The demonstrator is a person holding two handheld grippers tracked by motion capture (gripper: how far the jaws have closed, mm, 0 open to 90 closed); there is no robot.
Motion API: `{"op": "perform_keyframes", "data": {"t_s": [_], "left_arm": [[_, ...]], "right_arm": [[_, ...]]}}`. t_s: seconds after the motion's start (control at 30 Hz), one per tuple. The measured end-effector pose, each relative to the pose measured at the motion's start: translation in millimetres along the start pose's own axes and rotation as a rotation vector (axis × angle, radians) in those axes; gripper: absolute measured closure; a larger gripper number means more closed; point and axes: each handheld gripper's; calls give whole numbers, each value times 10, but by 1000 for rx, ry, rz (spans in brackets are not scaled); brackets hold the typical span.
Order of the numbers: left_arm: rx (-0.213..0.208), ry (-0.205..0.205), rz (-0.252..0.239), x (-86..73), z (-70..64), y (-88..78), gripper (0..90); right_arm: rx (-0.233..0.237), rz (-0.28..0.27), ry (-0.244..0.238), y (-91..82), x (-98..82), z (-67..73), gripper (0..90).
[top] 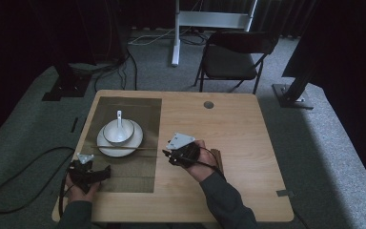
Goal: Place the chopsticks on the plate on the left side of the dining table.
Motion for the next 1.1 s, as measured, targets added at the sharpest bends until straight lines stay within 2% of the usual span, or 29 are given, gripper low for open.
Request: {"op": "perform_keyframes", "data": {"t_s": [0.1, 0.5, 0.67, 1.1], "left_arm": [[0, 0, 0, 0, 0, 0, 1], [1, 0, -1, 0, 0, 1, 1], [1, 0, -1, 0, -1, 1, 1], [1, 0, -1, 0, 0, 1, 1]], "right_arm": [[-6, 3, 5, -22, -32, -14, 601], [-39, -6, 82, -202, -277, -138, 594], [-43, 1, 98, -252, -373, -175, 594], [-54, 5, 104, -327, -444, -187, 593]]}}
Point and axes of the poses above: each handheld gripper's, and its own axes: y roughly forward along the jaws, x roughly out of its top, z roughly to its left, and after that the axes turned 9 degrees about y, right-handed
